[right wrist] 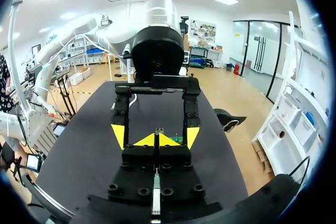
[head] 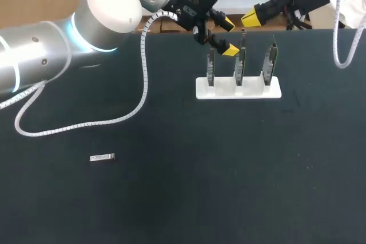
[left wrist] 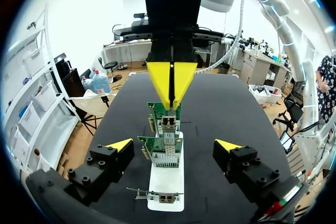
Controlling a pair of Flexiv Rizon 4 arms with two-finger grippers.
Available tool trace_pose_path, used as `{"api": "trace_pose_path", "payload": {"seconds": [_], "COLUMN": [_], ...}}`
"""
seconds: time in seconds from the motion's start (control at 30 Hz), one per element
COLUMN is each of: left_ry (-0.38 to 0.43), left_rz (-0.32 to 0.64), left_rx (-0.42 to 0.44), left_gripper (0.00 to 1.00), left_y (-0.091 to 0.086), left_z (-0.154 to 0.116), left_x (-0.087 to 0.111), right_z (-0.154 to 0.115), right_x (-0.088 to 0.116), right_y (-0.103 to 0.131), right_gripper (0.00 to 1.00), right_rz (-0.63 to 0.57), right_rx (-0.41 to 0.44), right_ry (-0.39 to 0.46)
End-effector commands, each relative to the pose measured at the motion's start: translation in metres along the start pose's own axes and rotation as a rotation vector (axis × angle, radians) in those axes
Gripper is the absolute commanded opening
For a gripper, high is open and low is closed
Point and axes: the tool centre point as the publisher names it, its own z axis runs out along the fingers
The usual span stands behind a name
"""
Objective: Pick up the optical module with the left hand, and insert it into the network port with the right hand.
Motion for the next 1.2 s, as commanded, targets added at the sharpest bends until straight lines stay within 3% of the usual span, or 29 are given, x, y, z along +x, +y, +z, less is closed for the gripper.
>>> {"api": "trace_pose_path", "payload": {"seconds": [0.03,1.2], "left_ry": [0.004,0.004], "left_rz": [-0.002,-0.002], "left_rx": [0.002,0.002], "left_gripper": [1.00,1.00], "left_y": [0.001,0.001], "left_z": [0.000,0.000], "left_x": [-0.001,-0.001], "right_z": [0.000,0.014], "right_x": [0.002,0.022], "right_y": [-0.007,-0.003], "right_gripper": [0.00,0.00], "right_rz": [0.009,0.061], "right_rx": [-0.005,-0.040], "right_ry": [-0.008,0.020]}}
